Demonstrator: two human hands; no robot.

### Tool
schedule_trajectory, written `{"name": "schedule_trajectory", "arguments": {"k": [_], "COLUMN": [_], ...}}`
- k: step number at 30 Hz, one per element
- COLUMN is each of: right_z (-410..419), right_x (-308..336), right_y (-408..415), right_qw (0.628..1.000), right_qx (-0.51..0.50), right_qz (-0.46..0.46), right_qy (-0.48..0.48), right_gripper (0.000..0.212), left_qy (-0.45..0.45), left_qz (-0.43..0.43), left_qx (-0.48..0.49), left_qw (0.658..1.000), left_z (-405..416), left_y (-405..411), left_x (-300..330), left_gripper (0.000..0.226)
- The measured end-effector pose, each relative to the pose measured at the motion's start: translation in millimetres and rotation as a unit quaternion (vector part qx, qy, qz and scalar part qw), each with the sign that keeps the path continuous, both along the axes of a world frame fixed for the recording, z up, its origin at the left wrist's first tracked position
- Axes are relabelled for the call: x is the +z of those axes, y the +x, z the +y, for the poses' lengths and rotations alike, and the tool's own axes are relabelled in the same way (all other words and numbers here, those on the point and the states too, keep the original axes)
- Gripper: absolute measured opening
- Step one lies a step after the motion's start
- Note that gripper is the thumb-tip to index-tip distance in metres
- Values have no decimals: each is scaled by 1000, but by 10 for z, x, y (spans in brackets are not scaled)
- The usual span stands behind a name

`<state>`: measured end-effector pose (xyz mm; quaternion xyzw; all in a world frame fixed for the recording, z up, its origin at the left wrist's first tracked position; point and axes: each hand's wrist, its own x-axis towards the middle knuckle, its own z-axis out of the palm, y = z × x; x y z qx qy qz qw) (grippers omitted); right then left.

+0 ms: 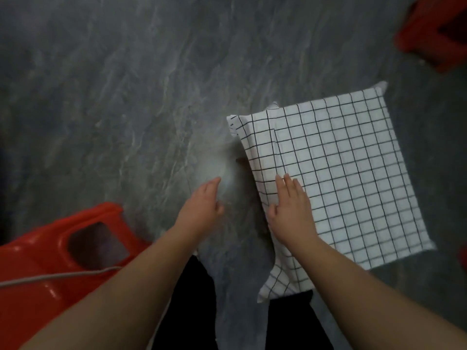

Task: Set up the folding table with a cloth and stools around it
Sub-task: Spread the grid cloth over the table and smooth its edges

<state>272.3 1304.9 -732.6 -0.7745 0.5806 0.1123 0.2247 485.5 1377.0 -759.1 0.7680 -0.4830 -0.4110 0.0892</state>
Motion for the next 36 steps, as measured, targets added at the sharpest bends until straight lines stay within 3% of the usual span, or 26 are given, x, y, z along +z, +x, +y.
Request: {"name": "schedule_trajectory", "arguments": {"k": [7,11,21,36], "right_z": [338,355,234,-929], "right_x": [1044,1691,2810,3001], "right_y": [620,700,429,655], "right_qw": [997,997,981,968], "right_qx": [-70,-65,-159,-224], "right_qz": [10,5,-32,-54], "right_qy": [-8,-32,-105,-94], "right_gripper": [67,68,69,69], "left_qy": [-25,-46,-161,-178], "left_qz": [-44,-40,-70,-78], "left_qx": [-141,-165,-244,-367], "left_qw": [989,984,954,910], "left_z": [20,-267,-1140,-2524], "left_y": [654,706,660,876], "left_x": [1070,1707,3170,3501], "left_gripper": [67,65,59,59]}}
